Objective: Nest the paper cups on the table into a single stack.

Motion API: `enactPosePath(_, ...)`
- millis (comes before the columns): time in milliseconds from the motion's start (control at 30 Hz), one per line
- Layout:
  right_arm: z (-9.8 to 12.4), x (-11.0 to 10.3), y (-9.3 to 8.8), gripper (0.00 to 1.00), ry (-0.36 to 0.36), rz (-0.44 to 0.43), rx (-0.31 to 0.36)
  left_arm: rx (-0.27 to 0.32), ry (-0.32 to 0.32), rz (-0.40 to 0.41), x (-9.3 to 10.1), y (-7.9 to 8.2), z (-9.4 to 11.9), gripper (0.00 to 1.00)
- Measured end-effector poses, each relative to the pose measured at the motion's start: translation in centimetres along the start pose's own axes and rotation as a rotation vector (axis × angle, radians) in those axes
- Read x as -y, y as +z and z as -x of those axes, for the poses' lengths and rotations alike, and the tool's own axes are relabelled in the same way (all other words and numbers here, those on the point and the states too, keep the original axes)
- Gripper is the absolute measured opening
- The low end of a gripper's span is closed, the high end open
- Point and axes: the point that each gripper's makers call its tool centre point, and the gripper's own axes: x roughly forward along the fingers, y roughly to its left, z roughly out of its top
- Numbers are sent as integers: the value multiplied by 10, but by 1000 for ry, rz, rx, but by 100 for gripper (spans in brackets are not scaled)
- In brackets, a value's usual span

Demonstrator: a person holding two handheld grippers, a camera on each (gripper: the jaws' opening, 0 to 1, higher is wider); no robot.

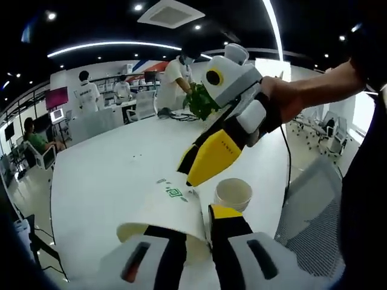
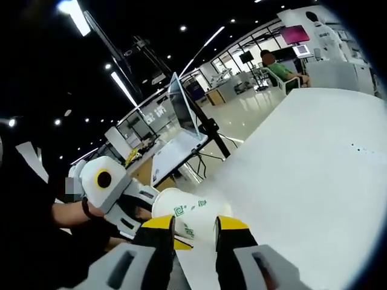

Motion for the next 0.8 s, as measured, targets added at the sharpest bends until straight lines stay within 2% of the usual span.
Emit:
enactPosePath(467,-9,-15,-6,24,33,-3,-17,6,16,9,-1,0,1,6)
enactPosePath(633,-8,-17,-9,24,38,-1,-27,-3,26,13,-2,-3,2,0)
enactPosePath(800,-8,-18,-13,24,35,-1,-34,4,22,16,0,-1,3,0)
